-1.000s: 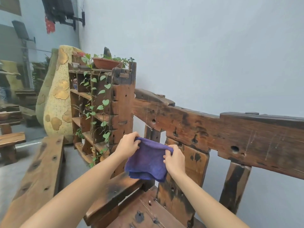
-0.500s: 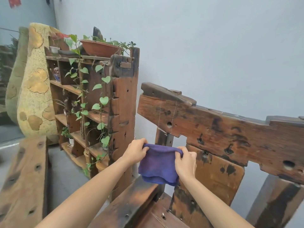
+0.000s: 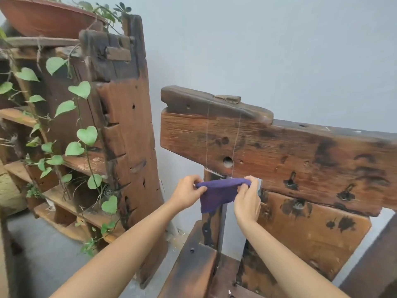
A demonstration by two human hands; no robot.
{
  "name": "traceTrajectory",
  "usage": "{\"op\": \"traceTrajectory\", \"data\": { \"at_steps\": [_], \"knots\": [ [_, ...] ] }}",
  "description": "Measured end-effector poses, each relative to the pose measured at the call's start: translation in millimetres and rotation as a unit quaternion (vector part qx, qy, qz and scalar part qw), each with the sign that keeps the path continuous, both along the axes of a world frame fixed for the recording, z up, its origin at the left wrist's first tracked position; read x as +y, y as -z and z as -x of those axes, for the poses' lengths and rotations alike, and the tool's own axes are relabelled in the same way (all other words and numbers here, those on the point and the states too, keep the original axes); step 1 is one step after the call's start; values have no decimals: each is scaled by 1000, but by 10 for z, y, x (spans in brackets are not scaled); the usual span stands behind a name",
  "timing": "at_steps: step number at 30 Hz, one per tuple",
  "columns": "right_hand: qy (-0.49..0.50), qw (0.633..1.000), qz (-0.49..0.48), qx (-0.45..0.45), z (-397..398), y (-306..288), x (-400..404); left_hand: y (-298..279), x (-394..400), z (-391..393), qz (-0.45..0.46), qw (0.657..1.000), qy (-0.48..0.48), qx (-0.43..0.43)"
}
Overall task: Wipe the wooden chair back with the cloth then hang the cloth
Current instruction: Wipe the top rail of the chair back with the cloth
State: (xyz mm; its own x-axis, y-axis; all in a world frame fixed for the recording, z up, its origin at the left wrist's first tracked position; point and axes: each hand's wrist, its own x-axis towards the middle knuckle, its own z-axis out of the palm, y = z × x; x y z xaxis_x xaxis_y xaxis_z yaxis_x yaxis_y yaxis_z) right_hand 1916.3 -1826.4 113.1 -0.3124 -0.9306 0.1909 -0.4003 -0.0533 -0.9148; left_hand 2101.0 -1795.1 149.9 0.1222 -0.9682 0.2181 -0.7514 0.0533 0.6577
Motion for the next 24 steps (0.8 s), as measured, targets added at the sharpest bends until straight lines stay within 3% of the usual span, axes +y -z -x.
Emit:
{"op": "traceTrajectory", "data": {
  "at_steps": [6, 10, 14, 19, 24],
  "knots": [
    [41, 997, 30, -51, 62, 159, -485, 160, -731, 69, -4, 998, 29, 47],
    [41, 997, 65, -27, -44, 239, -643, 224, -1112, -53, 25, 998, 26, 57],
    [28, 993, 90, -72, -399, 318, -698, 289, -1260, -309, 70, 994, 24, 84],
    [123, 988, 90, 36, -1186, 367, -863, 317, -1376, -822, 140, 984, 32, 103],
    [142, 983, 113, 40, -2023, 188, -1052, 191, -1459, -1422, 199, 970, 10, 138]
  ]
}}
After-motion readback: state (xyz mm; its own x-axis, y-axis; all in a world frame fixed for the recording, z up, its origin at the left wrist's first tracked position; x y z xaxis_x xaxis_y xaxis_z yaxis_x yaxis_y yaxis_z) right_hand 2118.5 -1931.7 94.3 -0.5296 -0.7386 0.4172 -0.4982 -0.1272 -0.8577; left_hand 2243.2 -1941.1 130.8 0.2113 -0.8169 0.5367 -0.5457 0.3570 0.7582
